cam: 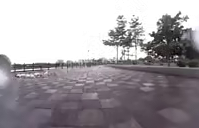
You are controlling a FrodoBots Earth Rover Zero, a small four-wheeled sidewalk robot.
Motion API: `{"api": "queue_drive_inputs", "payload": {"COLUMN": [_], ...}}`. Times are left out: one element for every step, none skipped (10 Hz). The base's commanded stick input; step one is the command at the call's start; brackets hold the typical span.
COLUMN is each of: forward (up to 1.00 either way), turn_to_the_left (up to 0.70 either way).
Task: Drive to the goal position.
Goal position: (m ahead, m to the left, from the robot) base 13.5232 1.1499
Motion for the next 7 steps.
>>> {"api": "queue_drive_inputs", "payload": {"forward": [1.00,1.00,1.00,1.00,1.00,1.00,1.00], "turn_to_the_left": [0.00,0.00,0.00,0.00,0.00,0.00,0.00]}}
